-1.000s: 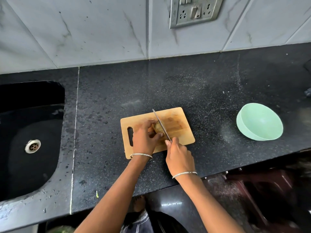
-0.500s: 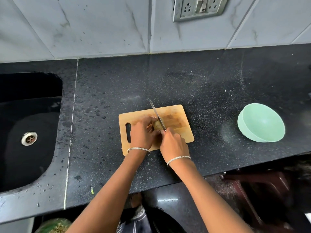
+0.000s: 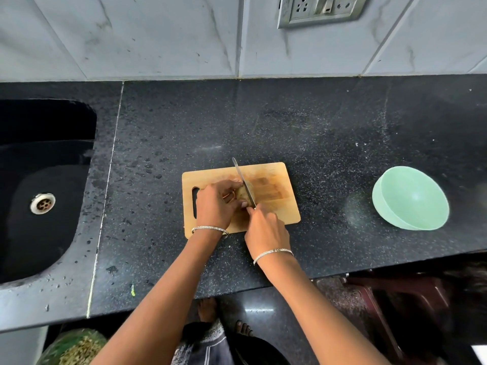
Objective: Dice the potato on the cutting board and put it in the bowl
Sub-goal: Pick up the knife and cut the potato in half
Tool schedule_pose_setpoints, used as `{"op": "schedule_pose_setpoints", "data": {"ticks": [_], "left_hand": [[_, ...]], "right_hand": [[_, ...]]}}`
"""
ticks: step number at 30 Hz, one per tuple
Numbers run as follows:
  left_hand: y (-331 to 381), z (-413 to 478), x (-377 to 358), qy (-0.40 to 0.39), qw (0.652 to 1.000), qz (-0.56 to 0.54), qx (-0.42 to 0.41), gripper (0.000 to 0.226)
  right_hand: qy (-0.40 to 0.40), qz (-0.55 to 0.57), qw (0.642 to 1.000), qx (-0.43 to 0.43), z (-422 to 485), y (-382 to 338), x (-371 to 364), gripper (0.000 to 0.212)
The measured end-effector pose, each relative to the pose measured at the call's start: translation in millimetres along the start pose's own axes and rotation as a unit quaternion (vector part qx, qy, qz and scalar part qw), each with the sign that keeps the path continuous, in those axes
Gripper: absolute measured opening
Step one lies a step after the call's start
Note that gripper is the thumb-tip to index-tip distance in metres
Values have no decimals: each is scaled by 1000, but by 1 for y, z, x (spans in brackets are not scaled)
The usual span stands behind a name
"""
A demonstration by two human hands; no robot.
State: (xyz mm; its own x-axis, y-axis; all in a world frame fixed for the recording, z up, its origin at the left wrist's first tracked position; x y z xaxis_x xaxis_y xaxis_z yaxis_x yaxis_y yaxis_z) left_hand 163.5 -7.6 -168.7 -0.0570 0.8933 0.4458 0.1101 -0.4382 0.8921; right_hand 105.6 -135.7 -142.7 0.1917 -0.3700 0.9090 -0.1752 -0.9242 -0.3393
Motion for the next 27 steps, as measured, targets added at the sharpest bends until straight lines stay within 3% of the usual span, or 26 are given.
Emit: {"op": "schedule_pose_setpoints", "data": {"ticks": [8,22,27], "left_hand": [[3,2,-1,2,1000,29,-2,46],[-4,6,1,8,998,-62,14,41],[-7,10,-3,1,998,-60,13,43]], "right_hand": [[-1,-37,999,1,-10,7,-6,32],[-3,-29,999,-40,18,0,-20,25],[-5,-29,999,-37,17,1,-18,34]]}}
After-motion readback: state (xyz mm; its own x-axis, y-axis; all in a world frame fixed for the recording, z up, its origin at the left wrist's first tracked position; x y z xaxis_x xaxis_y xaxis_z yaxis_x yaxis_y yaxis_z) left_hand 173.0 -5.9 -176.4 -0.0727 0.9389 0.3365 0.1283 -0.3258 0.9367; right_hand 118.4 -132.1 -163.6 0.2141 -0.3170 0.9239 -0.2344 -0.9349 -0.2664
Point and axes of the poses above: each hand's wrist, its own z-axis towards the middle knuckle, its own x-axis out of the back of the hand, y = z × x, the point moved 9 cm from there along z, towards the middle knuckle
